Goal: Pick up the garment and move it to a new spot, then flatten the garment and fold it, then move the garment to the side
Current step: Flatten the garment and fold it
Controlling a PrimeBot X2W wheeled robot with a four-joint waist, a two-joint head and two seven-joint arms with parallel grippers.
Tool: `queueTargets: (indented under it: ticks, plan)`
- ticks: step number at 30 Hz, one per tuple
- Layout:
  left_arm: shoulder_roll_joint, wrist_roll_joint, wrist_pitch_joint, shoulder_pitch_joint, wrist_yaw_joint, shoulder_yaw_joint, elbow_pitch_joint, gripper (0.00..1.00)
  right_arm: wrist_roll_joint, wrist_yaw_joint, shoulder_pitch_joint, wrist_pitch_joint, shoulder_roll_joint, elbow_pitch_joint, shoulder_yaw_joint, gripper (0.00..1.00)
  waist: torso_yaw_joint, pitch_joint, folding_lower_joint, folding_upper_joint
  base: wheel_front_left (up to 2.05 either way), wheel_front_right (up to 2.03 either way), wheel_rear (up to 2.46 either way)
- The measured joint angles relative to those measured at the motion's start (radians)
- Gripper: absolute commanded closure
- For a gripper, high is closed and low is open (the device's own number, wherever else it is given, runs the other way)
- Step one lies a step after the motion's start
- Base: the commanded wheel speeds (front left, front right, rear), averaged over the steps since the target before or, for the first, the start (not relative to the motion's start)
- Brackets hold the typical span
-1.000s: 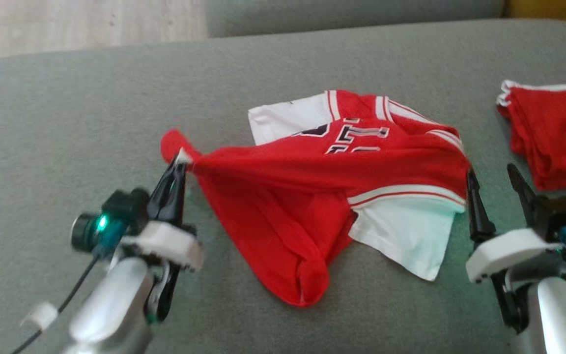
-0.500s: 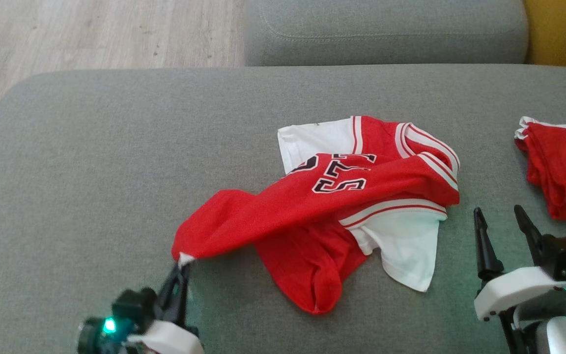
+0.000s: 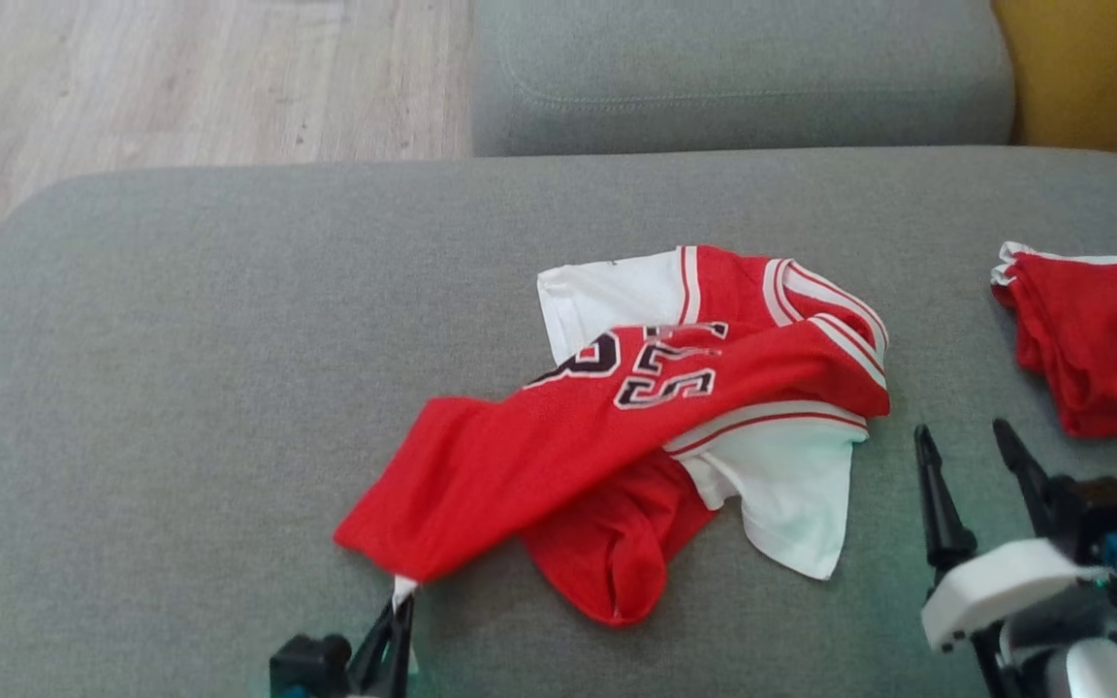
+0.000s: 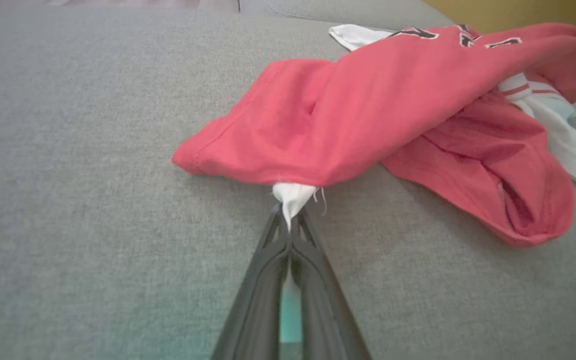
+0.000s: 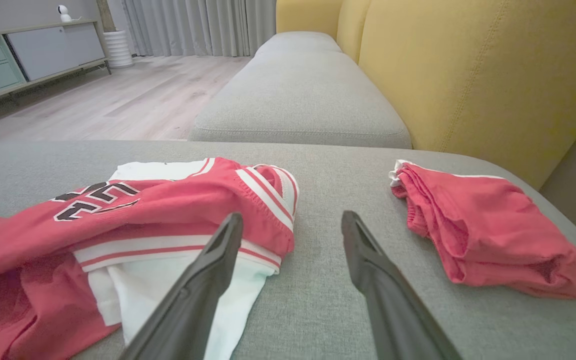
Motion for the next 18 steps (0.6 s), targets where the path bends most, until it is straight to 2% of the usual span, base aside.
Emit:
queueTargets:
  ticks: [1, 10, 18]
  plan:
    - [-0.004, -0.003, -0.006, 0.007, -0.004, 0.001, 0.005, 0.0, 0.003, 0.0, 0.007, 0.0, 0.0, -0.002, 0.0, 0.0, 0.0, -0.005, 0.0, 0.0, 0.0, 0.0, 0.0]
    - [-0.004, -0.026, -0.06, 0.032, -0.006, 0.053, -0.052, 0.0, 0.034, 0.0, 0.069, -0.005, 0.0, -0.019, 0.006, 0.0, 0.005, -0.031, 0.0, 0.0, 0.0, 0.0, 0.0]
    - [0.031, -0.026, -0.069, 0.035, 0.038, 0.105, -0.157, 0.0, 0.049, 0.0, 0.073, -0.034, 0.001, -0.039, 0.028, 0.0, 0.012, -0.052, 0.0, 0.0, 0.0, 0.0, 0.0]
